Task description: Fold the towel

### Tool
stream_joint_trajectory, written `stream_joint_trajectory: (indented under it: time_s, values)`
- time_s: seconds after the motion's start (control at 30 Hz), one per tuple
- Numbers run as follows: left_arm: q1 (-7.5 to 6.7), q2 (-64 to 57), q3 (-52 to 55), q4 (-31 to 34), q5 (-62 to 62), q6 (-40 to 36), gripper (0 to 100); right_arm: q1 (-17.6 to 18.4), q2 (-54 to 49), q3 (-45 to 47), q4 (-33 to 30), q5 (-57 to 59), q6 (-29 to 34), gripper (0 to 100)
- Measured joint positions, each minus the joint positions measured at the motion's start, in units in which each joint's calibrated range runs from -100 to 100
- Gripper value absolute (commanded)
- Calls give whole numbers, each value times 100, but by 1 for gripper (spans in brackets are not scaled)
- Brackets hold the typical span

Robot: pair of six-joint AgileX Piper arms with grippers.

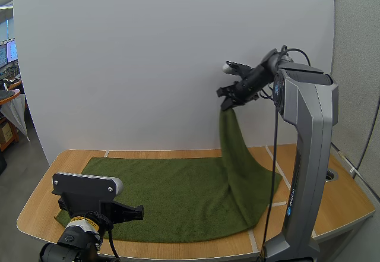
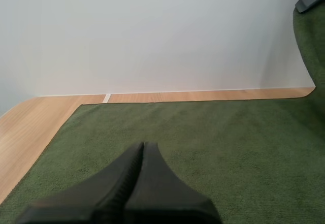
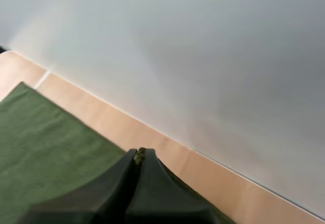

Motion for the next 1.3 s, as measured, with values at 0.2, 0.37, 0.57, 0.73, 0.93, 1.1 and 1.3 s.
stream_joint_trajectory:
  time_s: [0.2,0.37,0.57,0.73,0.93,1.1,1.3]
  values:
    - [0,0,0,0,0,0,0,349,-412,465,0,0,203,0]
    - [0,0,0,0,0,0,0,676,-748,721,-48,17,437,0]
    - [0,0,0,0,0,0,0,1210,-1013,750,-314,17,676,0]
    - [0,0,0,0,0,0,0,1563,-1022,750,-420,17,737,0]
    - [0,0,0,0,0,0,0,2020,-1022,750,-554,-441,823,0]
    - [0,0,0,0,0,0,0,2321,-1022,750,-678,-875,980,0]
    - [0,0,0,0,0,0,0,2569,-979,750,-724,-970,1032,0]
